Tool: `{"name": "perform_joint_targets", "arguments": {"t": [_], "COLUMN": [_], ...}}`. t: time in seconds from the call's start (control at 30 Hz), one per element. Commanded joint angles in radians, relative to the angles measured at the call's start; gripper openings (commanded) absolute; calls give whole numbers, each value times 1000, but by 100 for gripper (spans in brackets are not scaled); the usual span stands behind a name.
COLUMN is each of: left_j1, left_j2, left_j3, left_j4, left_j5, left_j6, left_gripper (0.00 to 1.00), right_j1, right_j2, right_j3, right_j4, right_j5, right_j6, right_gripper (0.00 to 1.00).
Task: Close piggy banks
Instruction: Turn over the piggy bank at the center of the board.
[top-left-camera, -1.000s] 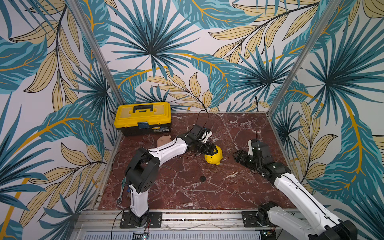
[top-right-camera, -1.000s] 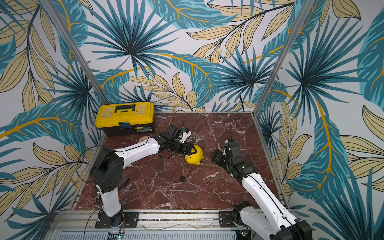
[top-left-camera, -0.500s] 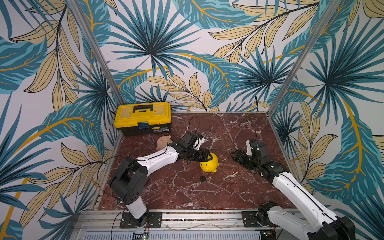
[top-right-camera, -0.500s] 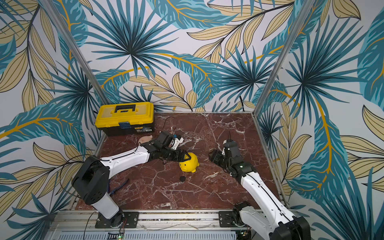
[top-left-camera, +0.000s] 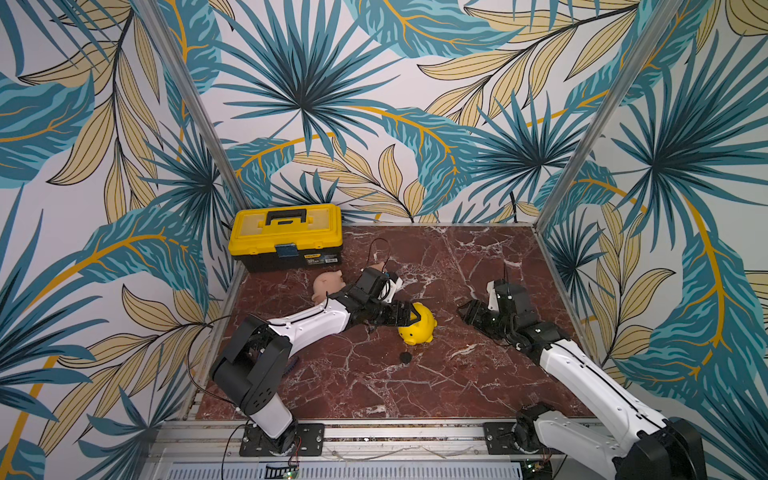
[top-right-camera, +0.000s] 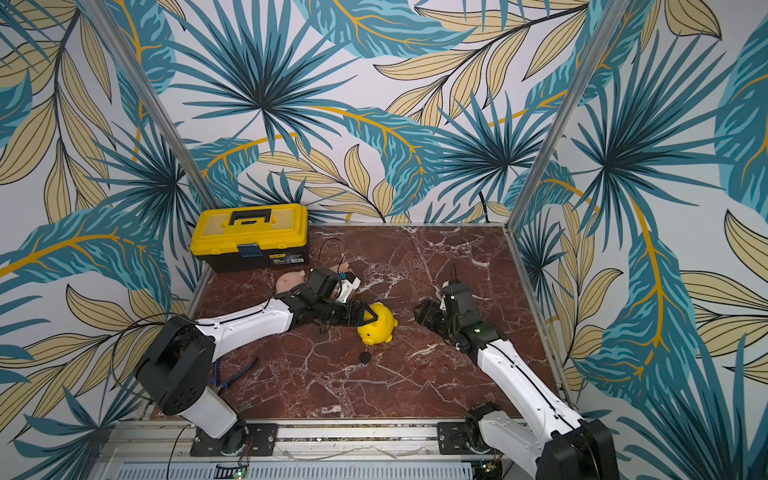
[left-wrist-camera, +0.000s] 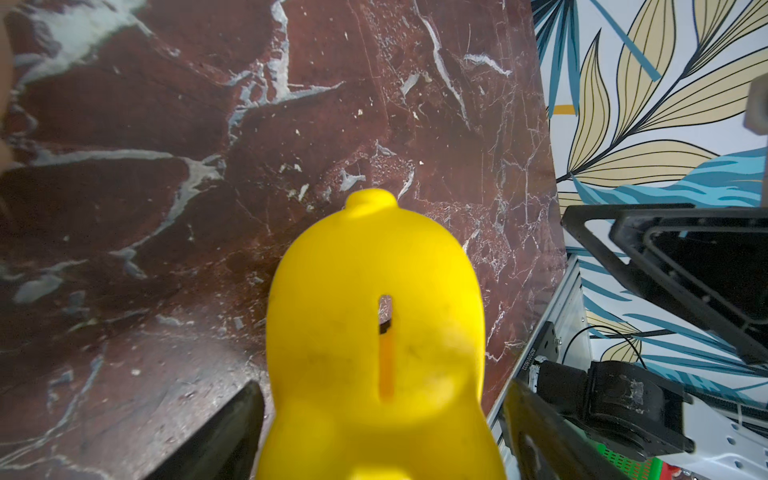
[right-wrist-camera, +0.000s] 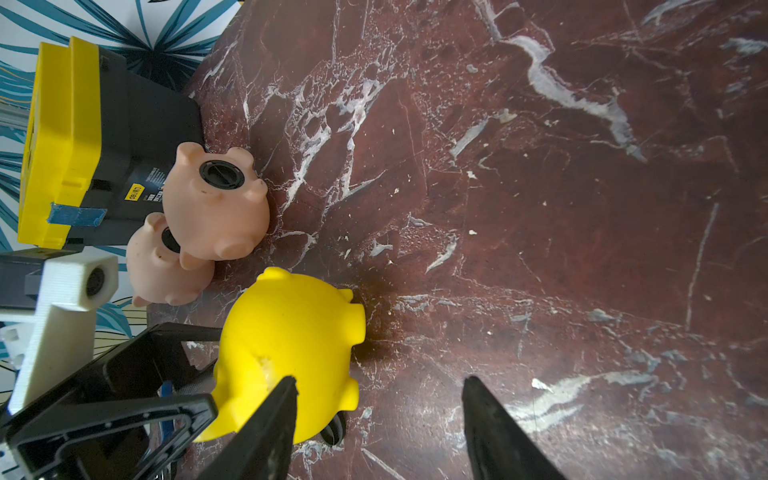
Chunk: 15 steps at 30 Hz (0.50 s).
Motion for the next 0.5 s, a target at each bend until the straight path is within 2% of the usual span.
{"name": "perform_joint_targets", "arguments": {"t": [0.0, 0.47], "left_j1": [5, 31], "left_j2": [10, 37], "left_j3": [-21, -21], "left_j4": [9, 12], "left_j5": [-20, -39], "left_j6": [8, 25], "left_gripper": [95, 99], "right_j1": [7, 12], "right_j2": [6, 11], "right_j3": [-15, -11], "right_j4": [10, 4], "right_j5": [-2, 6], "right_j6": [5, 1], "right_gripper": [64, 64]}}
